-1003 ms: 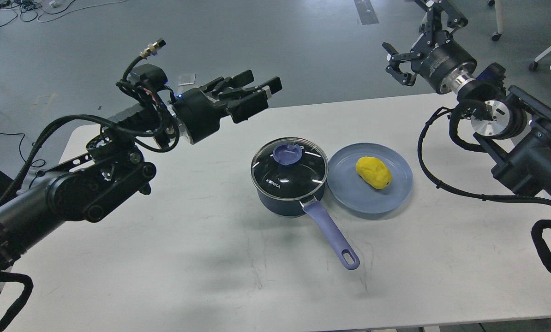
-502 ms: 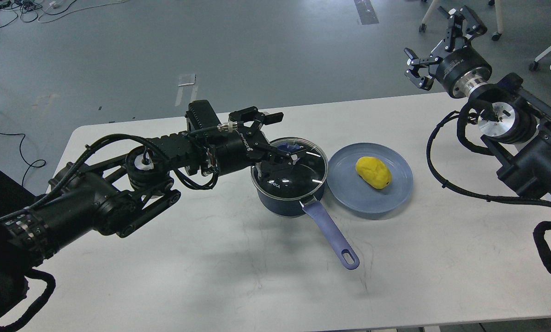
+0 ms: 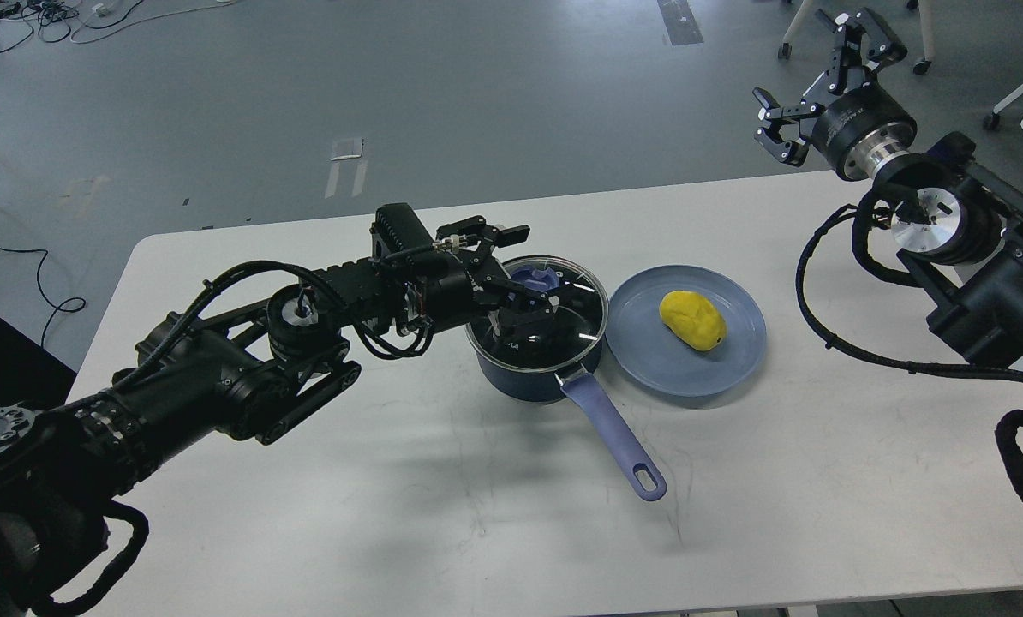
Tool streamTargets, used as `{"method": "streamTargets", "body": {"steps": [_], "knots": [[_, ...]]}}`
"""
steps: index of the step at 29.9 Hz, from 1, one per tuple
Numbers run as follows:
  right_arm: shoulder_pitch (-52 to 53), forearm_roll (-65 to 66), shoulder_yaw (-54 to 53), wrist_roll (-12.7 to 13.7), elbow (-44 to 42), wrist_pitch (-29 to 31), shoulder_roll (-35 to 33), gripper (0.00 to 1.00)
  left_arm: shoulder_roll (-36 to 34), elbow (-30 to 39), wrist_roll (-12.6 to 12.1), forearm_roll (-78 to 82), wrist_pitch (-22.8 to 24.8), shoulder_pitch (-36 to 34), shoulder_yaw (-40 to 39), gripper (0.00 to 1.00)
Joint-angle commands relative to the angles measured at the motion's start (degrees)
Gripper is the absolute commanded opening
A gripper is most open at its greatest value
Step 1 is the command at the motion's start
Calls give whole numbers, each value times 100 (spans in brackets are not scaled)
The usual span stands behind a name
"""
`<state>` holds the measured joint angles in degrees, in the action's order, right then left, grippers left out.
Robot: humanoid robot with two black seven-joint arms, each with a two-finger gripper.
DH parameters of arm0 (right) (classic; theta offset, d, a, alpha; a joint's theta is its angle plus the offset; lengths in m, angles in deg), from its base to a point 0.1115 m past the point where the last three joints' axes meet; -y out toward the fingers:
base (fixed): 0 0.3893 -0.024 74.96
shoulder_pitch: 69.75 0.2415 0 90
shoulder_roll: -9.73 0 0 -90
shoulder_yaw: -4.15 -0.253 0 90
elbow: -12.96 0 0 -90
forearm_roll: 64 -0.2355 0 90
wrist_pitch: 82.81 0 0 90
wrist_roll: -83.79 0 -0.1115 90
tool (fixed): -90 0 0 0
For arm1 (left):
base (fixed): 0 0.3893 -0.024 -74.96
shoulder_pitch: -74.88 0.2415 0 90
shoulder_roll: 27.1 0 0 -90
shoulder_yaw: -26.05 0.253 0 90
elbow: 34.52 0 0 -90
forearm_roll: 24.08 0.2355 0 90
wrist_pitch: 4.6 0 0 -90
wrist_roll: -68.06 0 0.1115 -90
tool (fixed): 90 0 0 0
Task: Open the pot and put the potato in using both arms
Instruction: 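Grasp the blue lid knob with the left gripper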
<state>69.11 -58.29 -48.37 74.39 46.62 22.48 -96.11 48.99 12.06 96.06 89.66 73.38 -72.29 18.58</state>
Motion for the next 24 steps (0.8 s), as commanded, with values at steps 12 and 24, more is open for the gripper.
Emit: {"method": "streamTargets", "body": {"steps": [12, 24], "knots": [[-17, 1, 5, -8, 0, -52, -77, 100, 116, -176, 0, -53, -1, 206, 0, 98], [-26, 1, 22, -8, 0, -52, -130, 100, 239, -448, 0, -194, -1, 241, 9, 97]]}}
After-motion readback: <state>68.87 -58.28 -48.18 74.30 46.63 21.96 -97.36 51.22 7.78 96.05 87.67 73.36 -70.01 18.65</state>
